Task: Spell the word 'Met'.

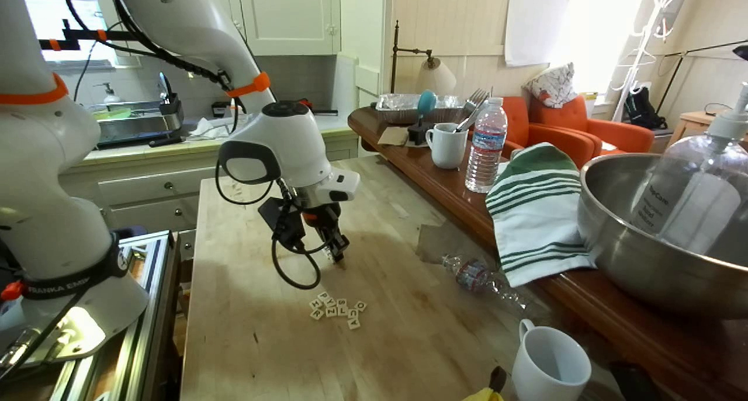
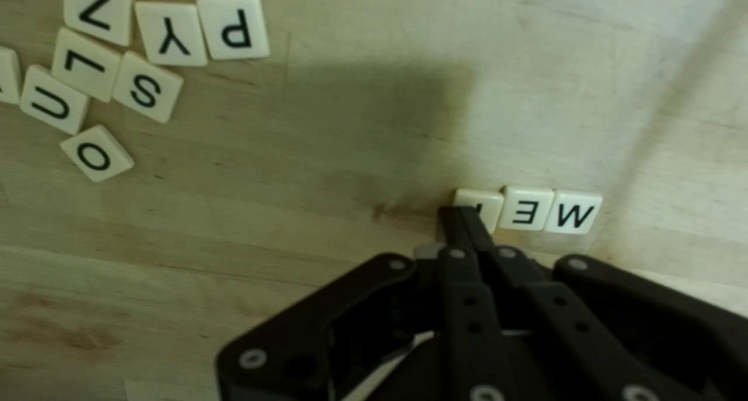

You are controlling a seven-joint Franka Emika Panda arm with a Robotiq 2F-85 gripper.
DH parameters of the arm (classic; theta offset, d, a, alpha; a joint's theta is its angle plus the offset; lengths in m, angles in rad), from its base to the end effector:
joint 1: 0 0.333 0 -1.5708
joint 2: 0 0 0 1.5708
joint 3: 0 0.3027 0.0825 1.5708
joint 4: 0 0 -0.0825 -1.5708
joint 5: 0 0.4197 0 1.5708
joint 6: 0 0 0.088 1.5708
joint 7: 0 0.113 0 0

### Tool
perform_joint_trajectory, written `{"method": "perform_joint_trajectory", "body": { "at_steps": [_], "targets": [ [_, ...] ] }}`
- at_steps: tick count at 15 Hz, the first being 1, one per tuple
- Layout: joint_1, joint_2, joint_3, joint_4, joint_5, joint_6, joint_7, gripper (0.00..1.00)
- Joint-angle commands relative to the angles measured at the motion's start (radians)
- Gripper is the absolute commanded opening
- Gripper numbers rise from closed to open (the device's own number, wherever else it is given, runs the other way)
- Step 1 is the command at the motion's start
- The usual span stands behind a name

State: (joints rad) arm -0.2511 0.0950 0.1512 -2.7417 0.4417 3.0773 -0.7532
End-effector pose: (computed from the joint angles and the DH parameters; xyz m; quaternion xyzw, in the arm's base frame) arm 0.4154 -0.0740 0.1598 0.9865 0.1056 0.1252 0.0051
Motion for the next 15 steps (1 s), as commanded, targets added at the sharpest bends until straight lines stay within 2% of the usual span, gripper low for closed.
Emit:
{"method": "perform_joint_trajectory", "body": {
  "at_steps": [1,7,14,15],
  "targets": [
    [0.003,-0.013,0.005,-0.006,0.037,-0.024,-0.033,0.0],
    [-0.002,-0.044,0.027,-0.006,0.097,-0.044,-0.059,0.0],
    [0.007,-0.068,0.01,-0.006,0.104,-0.066,-0.037,0.0],
    [0.009,-0.068,0.008,-0.006,0.099,-0.066,-0.024,0.26]
  ]
}}
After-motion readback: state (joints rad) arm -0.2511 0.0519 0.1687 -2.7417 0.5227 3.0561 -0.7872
